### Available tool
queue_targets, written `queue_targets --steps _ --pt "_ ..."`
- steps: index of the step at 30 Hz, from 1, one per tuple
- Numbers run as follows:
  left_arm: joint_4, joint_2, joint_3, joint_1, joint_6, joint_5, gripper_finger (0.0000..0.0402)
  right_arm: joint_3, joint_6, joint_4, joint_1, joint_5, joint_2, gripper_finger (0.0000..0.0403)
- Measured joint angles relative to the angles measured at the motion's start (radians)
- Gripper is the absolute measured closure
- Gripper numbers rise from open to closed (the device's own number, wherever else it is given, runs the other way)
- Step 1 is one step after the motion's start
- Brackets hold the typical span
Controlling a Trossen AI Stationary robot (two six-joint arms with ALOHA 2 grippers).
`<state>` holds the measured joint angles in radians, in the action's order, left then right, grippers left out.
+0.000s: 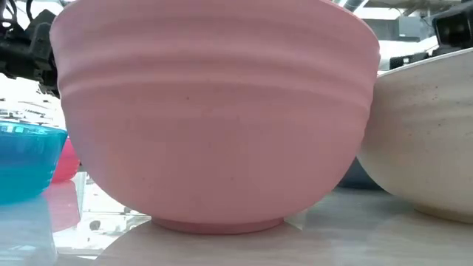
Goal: Place and stack bowls onto a shelf
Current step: Put the large blue bowl on the shelf
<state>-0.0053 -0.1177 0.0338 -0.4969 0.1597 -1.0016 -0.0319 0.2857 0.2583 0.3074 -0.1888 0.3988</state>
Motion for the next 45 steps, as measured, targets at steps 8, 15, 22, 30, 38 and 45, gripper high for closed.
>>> queue_targets --steps 8,15,22,30,38,45 --pt "-0.006 0.000 0.000 0.000 0.116 0.002 0.0207 -0.001 -0.105 0.372 -0.002 0.007 -0.001 0.0344" --pt "0.081 0.000 0.000 0.000 0.241 0.028 0.0207 -0.002 -0.110 0.522 -0.002 0.007 0.000 0.0344" --pt "0.282 0.000 0.000 0.000 0.257 0.053 0.0207 -0.002 -0.155 0.632 -0.004 0.004 0.000 0.0344" --pt "0.441 0.000 0.000 0.000 0.166 0.105 0.0207 -0.002 -0.105 0.701 -0.050 -0.049 0.000 0.0344" --pt "0.587 0.001 0.000 0.000 0.148 0.081 0.0207 -0.010 -0.253 0.700 -0.127 -0.221 0.000 0.0344" --pt "0.770 0.001 0.046 0.000 0.045 0.119 0.0207 -0.164 -0.254 0.547 -0.175 -0.296 0.015 0.0344"
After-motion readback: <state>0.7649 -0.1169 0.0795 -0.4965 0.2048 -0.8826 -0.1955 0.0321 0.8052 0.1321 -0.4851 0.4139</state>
